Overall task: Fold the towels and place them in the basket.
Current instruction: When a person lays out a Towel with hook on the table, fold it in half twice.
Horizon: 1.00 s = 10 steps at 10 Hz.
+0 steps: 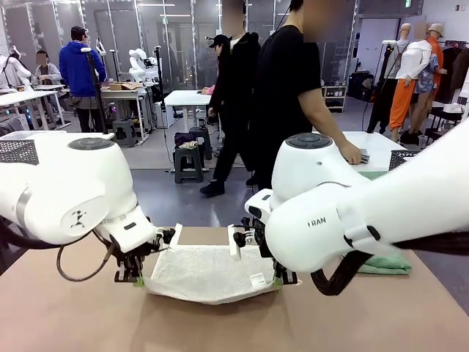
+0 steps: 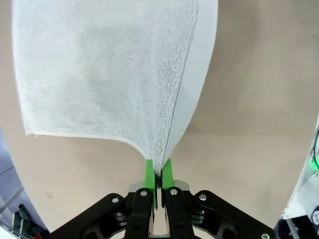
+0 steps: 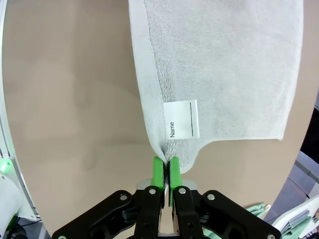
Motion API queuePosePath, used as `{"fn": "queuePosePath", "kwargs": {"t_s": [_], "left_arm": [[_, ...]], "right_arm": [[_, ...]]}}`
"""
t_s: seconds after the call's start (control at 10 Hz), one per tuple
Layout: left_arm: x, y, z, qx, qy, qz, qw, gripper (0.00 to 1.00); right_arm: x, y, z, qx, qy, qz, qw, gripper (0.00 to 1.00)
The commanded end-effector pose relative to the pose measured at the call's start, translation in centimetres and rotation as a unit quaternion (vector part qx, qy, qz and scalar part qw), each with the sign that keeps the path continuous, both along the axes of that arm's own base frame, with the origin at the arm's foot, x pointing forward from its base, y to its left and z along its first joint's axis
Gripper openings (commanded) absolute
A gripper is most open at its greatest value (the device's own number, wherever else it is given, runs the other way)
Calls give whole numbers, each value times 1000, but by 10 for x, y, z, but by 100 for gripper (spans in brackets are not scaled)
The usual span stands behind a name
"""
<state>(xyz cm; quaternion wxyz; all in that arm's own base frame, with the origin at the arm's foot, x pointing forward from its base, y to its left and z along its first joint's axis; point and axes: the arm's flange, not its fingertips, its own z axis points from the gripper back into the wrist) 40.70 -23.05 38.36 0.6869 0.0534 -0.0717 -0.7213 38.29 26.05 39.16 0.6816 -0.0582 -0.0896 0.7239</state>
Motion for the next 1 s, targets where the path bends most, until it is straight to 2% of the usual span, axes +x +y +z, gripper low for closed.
{"fn": "queuePosePath", "kwargs": {"t_s": [0.0,0.3,0.6,0.9], "left_arm": [[35,3,13,10,20,-10,1000,6],[94,9,12,-3,52,-13,999,6],[147,9,9,-6,65,-4,998,6],[184,6,8,-11,65,0,998,6]], "right_arm": [[33,-5,11,-4,14,17,1000,6],[84,-4,17,1,34,34,999,6],[134,-4,13,13,59,47,997,6],[161,-5,3,22,76,38,996,6]]}}
